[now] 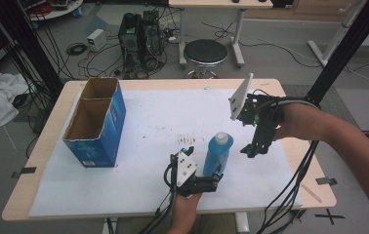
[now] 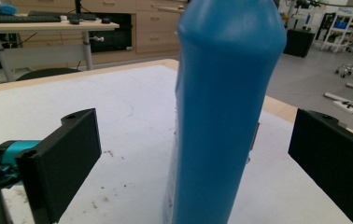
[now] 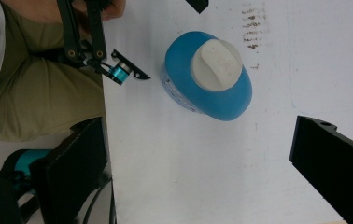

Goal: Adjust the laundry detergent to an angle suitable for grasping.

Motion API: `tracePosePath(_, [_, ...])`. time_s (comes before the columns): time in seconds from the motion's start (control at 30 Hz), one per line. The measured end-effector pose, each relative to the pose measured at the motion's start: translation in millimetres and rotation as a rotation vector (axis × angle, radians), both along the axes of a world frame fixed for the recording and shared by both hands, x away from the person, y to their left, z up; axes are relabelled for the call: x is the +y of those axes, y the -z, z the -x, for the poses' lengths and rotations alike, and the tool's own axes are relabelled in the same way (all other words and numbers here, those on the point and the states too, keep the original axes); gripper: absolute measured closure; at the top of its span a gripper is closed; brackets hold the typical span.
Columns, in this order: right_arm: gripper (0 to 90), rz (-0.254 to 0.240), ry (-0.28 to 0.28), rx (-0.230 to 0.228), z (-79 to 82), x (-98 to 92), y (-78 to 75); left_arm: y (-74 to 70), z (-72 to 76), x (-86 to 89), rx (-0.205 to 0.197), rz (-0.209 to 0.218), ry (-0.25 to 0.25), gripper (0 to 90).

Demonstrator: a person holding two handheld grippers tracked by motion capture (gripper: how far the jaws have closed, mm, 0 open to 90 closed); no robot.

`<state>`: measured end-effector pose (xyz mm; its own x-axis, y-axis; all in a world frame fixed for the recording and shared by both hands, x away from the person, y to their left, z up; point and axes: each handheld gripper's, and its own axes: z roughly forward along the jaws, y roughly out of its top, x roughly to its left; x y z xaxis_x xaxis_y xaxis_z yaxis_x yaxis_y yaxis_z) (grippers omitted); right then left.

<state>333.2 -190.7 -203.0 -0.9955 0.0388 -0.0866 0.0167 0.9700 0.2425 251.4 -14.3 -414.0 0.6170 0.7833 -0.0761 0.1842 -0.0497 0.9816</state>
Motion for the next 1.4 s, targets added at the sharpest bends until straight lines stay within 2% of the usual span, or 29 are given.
tracePosePath(0.07, [3.2,-0.002,0.002,-0.001,0.0,-1.6,-0.4,1.4,-2.1,-6.1,0.002,-0.007,-0.004,2.3])
tracePosePath(0.17, [3.2,-0.004,0.003,-0.003,0.6,-2.9,-0.6,1.8,-6.4,-14.1,0.000,-0.040,0.016,2.3])
tracePosePath(0.23, [3.2,-0.004,0.006,-0.003,1.0,-3.9,-0.7,1.9,-10.5,-19.7,0.001,-0.042,0.020,2.3])
tracePosePath(0.33, [3.2,-0.006,0.003,-0.003,0.9,-4.6,-0.6,2.8,-16.2,-24.8,0.009,-0.033,0.014,2.3])
tracePosePath(0.5, [3.2,-0.005,0.005,-0.002,0.1,-8.0,-1.1,6.3,-25.2,-28.6,0.029,-0.030,0.035,2.3])
tracePosePath(0.63, [3.2,-0.007,0.012,-0.004,-0.3,-10.3,-1.0,8.7,-32.3,-28.8,0.045,0.001,0.030,2.3])
tracePosePath(0.8, [3.2,-0.009,0.009,-0.003,-1.6,-11.2,-1.1,9.1,-33.4,-29.0,0.047,-0.001,0.042,2.5])
tracePosePath(0.9, [3.2,-0.009,0.009,-0.002,-1.9,-10.5,-1.1,9.5,-32.6,-30.2,0.041,0.003,0.049,8.2])
tracePosePath(1.07, [3.2,-0.010,0.010,-0.004,-1.8,-10.4,-1.1,10.2,-33.2,-30.3,0.038,0.006,0.051,9.1])
tracePosePath(1.4, [3.2,-0.013,0.012,-0.007,-0.8,-12.3,-1.5,9.6,-32.7,-30.0,0.042,0.000,0.071,18.9])
